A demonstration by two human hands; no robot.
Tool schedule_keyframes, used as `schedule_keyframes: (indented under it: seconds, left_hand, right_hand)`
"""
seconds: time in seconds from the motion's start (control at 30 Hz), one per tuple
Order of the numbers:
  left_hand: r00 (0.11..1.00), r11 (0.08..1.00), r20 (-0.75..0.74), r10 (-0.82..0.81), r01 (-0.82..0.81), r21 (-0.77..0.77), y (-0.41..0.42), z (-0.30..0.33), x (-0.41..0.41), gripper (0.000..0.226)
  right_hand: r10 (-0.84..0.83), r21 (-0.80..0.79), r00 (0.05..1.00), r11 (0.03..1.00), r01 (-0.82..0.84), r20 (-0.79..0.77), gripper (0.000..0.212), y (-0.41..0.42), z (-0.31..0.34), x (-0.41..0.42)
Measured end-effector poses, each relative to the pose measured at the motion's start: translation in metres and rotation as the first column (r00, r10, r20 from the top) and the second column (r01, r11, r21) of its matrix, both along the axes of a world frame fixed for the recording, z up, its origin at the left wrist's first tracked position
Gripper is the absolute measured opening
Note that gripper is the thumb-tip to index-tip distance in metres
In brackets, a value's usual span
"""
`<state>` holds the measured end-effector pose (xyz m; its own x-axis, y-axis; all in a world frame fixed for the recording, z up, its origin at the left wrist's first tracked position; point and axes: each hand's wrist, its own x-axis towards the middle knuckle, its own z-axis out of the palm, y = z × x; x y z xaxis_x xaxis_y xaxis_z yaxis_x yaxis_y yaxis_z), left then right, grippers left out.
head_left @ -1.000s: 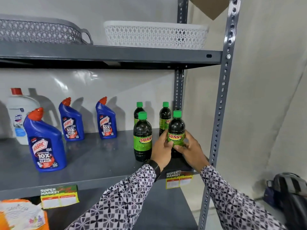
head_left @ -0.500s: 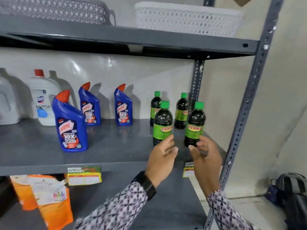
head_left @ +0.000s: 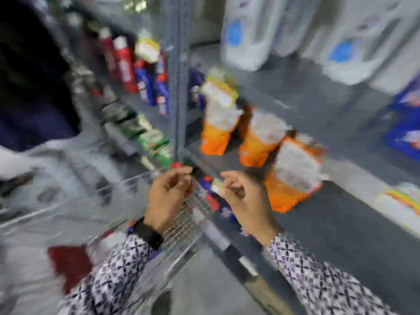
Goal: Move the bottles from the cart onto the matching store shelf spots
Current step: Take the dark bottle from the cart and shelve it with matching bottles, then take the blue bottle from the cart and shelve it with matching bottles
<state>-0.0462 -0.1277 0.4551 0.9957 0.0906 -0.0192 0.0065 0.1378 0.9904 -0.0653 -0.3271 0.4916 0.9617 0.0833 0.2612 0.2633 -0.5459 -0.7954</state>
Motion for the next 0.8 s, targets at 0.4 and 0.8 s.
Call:
schedule_keyframes:
  seconds: [0.4,0.8]
  left_hand:
    - [0.585,0.907,-0.708,0.396,-0.369,0.202,0.225,-0.298,-0.021,0.039]
    - [0.372,0.945,-0.869,0.326,-0.119,0.304,0.185,-0.458,-0.001,0.031]
  right_hand:
    - [0.205,-0.121,0.605,0.883,-0.453,-0.769,0.047,0.234,-0.297,0.095]
    - [-0.01,-0.226,0.37,0.807,-0.545,-0.929,0.049,0.268,-0.488,0.128]
